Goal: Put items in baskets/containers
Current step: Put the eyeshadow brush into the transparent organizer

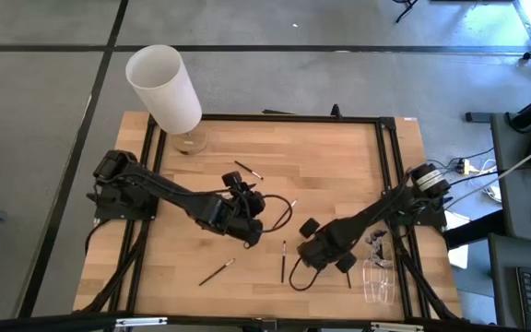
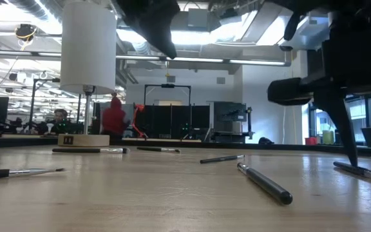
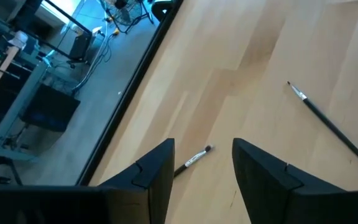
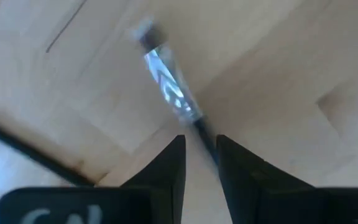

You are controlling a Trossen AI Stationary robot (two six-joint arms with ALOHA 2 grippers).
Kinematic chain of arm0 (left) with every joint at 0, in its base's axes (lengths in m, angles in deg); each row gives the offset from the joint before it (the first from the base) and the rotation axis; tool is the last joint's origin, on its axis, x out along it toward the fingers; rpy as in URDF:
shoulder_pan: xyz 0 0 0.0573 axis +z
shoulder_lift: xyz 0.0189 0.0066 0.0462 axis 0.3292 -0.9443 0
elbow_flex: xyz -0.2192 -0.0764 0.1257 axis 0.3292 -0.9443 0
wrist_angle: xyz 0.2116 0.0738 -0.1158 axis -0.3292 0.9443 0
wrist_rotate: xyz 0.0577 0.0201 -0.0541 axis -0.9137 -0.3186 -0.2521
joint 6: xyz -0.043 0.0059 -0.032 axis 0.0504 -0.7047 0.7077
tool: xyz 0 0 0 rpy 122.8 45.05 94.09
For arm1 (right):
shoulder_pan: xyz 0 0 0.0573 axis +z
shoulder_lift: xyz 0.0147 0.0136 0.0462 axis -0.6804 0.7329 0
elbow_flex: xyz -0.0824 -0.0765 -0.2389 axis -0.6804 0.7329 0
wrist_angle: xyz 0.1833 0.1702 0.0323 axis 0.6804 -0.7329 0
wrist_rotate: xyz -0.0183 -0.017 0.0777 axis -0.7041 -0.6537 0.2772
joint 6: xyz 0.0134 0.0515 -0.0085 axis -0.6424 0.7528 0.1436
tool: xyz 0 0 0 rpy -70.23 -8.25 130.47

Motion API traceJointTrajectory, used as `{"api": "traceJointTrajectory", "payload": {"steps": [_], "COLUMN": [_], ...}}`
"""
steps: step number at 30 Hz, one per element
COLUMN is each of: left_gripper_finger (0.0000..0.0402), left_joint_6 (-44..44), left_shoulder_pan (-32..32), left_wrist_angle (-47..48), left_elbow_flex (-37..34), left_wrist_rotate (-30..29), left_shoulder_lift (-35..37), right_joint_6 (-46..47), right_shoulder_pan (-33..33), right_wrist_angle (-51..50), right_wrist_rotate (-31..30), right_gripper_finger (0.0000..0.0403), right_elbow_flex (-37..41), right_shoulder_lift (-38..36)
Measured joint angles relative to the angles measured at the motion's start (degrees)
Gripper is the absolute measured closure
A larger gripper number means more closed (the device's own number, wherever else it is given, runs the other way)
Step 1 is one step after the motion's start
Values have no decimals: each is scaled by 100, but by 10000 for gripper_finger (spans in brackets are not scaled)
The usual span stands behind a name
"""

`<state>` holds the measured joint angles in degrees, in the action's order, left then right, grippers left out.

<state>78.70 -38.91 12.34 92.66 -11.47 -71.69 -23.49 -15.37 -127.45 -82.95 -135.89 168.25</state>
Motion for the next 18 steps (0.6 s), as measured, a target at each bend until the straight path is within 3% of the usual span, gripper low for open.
{"api": "traceJointTrajectory", "payload": {"steps": [11,18], "left_gripper_finger": [245,245], "left_joint_6": [81,82], "left_shoulder_pan": [-4,-39], "left_wrist_angle": [1,90], "left_elbow_flex": [0,0], "left_wrist_rotate": [4,52], "left_shoulder_lift": [0,0], "right_joint_6": [-76,419], "right_shoulder_pan": [-31,-31], "right_wrist_angle": [721,884], "right_wrist_rotate": [335,460], "right_gripper_finger": [313,317], "right_elbow_flex": [15,12], "right_shoulder_lift": [169,606]}}
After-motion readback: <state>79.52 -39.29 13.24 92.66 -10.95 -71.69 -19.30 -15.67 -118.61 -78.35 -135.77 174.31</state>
